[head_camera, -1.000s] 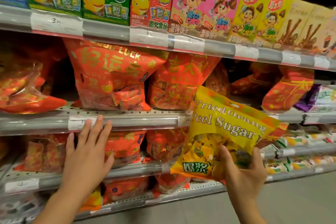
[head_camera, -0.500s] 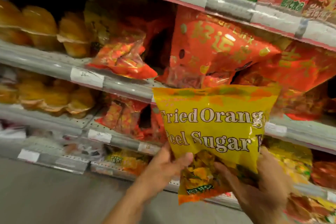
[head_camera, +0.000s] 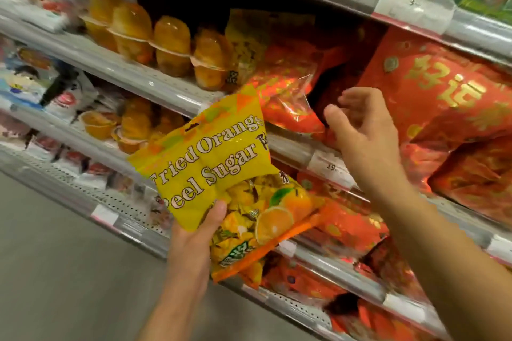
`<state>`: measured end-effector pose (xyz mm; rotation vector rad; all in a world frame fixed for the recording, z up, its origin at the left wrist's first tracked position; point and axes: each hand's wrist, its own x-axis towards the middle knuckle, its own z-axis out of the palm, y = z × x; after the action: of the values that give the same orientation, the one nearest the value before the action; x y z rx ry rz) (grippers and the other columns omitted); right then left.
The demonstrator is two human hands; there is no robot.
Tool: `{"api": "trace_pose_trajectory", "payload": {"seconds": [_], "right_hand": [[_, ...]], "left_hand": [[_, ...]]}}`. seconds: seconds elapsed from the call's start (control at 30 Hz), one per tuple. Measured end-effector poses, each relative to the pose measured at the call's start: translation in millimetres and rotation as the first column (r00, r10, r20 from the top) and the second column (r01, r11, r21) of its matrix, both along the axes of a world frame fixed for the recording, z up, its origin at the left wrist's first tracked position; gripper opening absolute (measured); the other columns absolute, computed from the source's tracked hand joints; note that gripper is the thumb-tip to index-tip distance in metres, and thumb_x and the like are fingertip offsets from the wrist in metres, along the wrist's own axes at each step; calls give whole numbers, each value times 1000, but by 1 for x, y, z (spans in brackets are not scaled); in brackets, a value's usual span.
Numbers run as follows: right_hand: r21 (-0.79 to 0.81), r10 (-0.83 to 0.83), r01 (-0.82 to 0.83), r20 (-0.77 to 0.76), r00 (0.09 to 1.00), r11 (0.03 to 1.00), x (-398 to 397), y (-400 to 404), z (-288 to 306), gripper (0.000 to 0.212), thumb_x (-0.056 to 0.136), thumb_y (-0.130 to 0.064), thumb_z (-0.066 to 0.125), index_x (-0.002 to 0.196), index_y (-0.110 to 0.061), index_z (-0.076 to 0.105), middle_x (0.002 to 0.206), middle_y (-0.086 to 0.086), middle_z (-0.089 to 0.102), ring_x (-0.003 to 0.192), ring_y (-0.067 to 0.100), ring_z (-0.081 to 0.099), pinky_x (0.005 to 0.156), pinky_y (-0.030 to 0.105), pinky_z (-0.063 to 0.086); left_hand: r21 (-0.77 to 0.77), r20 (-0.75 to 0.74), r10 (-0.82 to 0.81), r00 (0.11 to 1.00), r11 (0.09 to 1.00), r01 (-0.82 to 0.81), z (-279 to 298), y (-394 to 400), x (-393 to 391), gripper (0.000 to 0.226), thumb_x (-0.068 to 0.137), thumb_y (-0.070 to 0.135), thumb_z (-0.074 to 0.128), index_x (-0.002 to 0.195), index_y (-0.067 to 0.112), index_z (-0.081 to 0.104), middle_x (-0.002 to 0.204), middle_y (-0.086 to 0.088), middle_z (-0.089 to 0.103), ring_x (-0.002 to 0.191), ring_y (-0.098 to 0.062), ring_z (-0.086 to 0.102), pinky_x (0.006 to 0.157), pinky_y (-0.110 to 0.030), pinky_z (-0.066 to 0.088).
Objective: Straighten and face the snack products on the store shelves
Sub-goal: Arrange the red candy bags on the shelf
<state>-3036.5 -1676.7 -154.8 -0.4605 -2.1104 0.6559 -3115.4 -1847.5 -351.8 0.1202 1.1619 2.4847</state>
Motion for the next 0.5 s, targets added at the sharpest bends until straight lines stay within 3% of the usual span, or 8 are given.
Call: {"api": "trace_pose_trajectory", "payload": {"seconds": [0.07,0.17,0.23,0.3,0.33,0.5], "right_hand": [[-217,11,0,52,999,976,-41,14,15,41,89,-51,68,120,-28,54,117,-10,65,104,6,64,92,32,51],[-452,110,-9,197,974,892,-93,29,21,51,81,-63,72,103,-19,57,101,-5,65,80,6,63,79,30,49],[-463,115,30,283,952,886,-113,37,19,64,79,-65,74,111,-12,60,102,-2,62,81,7,59,72,27,47],[-484,98,70,315,944,872,-128,46,14,83,73,-66,78,129,-8,58,116,2,66,98,15,64,87,32,52],[-491,98,70,307,947,868,-134,50,11,84,71,-64,81,130,-9,59,119,5,69,101,19,65,90,34,52],[-548,93,43,218,971,835,-144,53,3,78,56,-51,90,120,-13,67,108,7,75,88,25,74,76,34,60]], "left_hand": [[-14,-5,56,998,998,-57,-6,-7,-8,80,54,50,94,127,41,64,124,-1,73,112,-31,70,97,-65,50],[-39,-47,73,996,996,-75,-9,-16,-13,66,65,43,89,126,40,65,122,1,74,110,-29,72,96,-64,52],[-50,-80,81,994,995,-85,-11,-21,-14,65,68,42,87,128,40,63,121,4,74,108,-26,73,95,-61,54],[-71,-123,98,988,992,-107,-10,-25,-14,70,65,48,86,130,40,62,122,7,73,109,-22,72,94,-59,55],[-80,-145,111,983,989,-123,-9,-28,-14,71,64,50,85,130,40,62,121,7,74,109,-21,72,94,-57,55],[-142,-217,168,962,969,-202,-5,-39,-14,67,68,45,83,130,37,62,114,13,75,103,-14,73,84,-43,61]]}}
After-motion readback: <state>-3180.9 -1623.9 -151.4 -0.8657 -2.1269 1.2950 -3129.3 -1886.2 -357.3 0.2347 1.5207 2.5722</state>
